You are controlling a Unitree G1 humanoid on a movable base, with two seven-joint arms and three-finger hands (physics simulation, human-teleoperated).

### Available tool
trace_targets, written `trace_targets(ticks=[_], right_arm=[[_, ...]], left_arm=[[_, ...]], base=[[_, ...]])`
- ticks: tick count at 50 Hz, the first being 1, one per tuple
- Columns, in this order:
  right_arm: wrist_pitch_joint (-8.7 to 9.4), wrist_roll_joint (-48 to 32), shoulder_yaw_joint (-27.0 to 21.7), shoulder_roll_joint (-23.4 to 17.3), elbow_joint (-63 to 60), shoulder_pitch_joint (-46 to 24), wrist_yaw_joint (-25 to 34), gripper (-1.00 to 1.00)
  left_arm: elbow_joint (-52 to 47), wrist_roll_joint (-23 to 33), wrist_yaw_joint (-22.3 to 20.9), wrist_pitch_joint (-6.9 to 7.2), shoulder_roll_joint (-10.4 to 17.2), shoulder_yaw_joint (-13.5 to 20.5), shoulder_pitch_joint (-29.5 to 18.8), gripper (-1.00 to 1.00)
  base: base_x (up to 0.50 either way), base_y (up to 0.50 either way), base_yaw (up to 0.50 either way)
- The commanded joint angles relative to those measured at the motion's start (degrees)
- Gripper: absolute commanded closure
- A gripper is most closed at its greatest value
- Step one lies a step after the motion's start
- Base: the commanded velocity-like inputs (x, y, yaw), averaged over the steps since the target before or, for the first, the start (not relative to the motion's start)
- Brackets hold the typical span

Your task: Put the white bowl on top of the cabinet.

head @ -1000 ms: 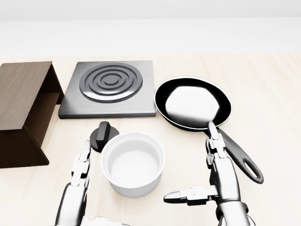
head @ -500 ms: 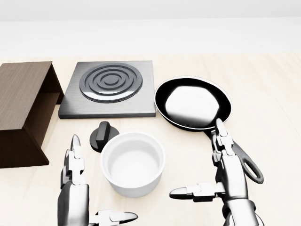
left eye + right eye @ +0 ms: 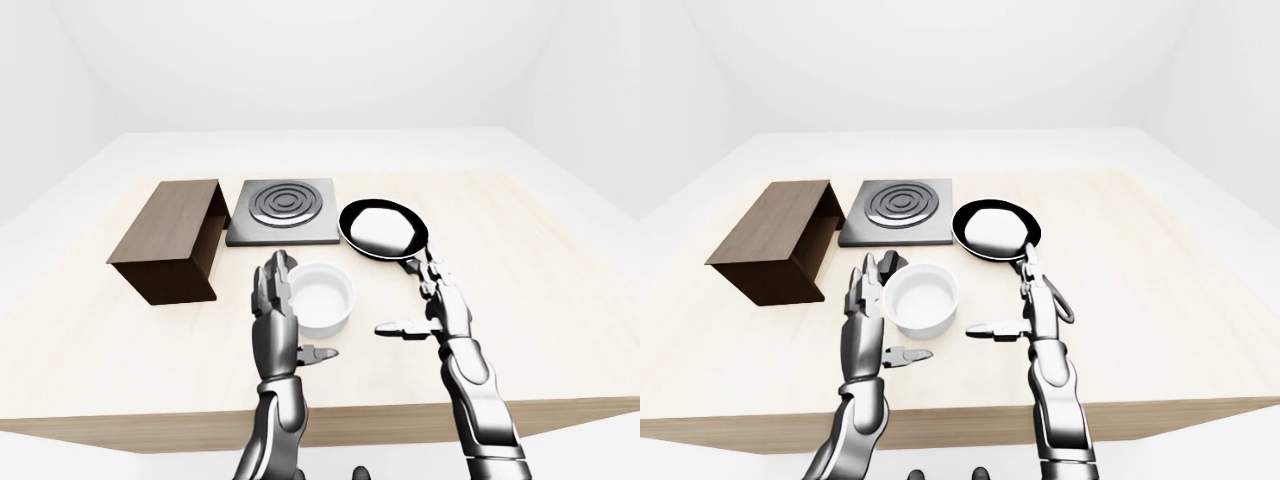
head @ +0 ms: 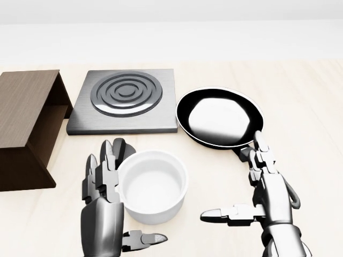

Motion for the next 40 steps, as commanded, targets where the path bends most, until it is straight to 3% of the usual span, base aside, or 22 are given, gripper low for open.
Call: trace_targets(ticks=[1,8,16,20,27,40], right_arm=[[0.00,1.00,-0.93,-0.28,-1.55,0.17,0.46,-1.00],[0.00,1.81,-1.64,-0.44,-2.38,0.29,0.71,-1.00],[0.00,2.37,-2.07,-0.57,-2.72,0.23,0.98,-1.00],[0.00,2.51,-2.20,-0.59,-2.98,0.33,1.03,-1.00],[0.00,2.85,-2.47,-0.69,-2.91,0.12,1.13,-1.00],[0.00,2.77,-2.38,-0.62,-3.14,0.30,1.17,-1.00]], left_arm=[[5.49,5.70,0.00,0.00,-1.77,-1.01,-3.37,-1.00],[13.97,10.70,0.00,0.00,-3.67,0.86,-7.90,-1.00],[13.45,15.05,0.00,0.00,-4.77,0.75,-8.32,-1.00],[18.05,16.85,0.00,0.00,-5.26,0.53,-9.29,-1.00],[18.42,18.71,0.00,0.00,-5.78,-0.06,-9.48,-1.00],[25.39,20.17,0.00,0.00,-6.44,2.23,-13.32,-1.00]], base=[[0.00,0.00,0.00],[0.00,0.00,0.00],[0.00,0.00,0.00],[0.00,0.00,0.00],[0.00,0.00,0.00],[0.00,0.00,0.00]])
